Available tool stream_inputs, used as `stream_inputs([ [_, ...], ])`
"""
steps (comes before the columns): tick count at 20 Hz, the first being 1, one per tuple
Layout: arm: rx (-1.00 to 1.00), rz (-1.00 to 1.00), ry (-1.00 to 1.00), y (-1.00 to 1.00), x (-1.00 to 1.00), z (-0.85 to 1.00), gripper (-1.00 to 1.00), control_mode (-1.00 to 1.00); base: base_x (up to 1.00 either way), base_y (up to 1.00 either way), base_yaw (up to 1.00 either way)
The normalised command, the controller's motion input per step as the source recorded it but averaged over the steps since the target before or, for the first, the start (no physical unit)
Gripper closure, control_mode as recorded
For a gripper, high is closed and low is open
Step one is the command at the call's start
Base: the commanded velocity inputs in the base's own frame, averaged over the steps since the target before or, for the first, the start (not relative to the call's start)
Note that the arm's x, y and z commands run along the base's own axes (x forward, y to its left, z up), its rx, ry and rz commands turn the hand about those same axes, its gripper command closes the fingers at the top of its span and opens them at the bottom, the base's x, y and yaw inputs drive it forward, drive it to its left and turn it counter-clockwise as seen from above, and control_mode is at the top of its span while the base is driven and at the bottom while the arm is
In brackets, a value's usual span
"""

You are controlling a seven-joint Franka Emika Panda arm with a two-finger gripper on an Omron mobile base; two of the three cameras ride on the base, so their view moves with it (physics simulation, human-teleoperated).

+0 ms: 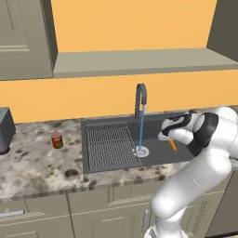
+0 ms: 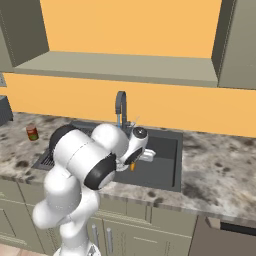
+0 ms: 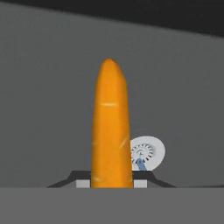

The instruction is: Turn on the sink faucet. Then move the carrot from the counter to the sink. Turn off the sink. Move the vegetable from the sink to the pot next to the stove. Finally move the pot to the rear left burner.

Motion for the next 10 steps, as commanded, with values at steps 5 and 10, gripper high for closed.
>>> stream_inputs([
  [5, -0.03, 0.00, 0.04, 0.00, 0.07, -0.23, 1.00, -1.00, 0.00, 0.00, 0.00],
  [10, -0.03, 0.00, 0.03, 0.00, 0.15, -0.23, 1.00, -1.00, 0.00, 0.00, 0.00],
])
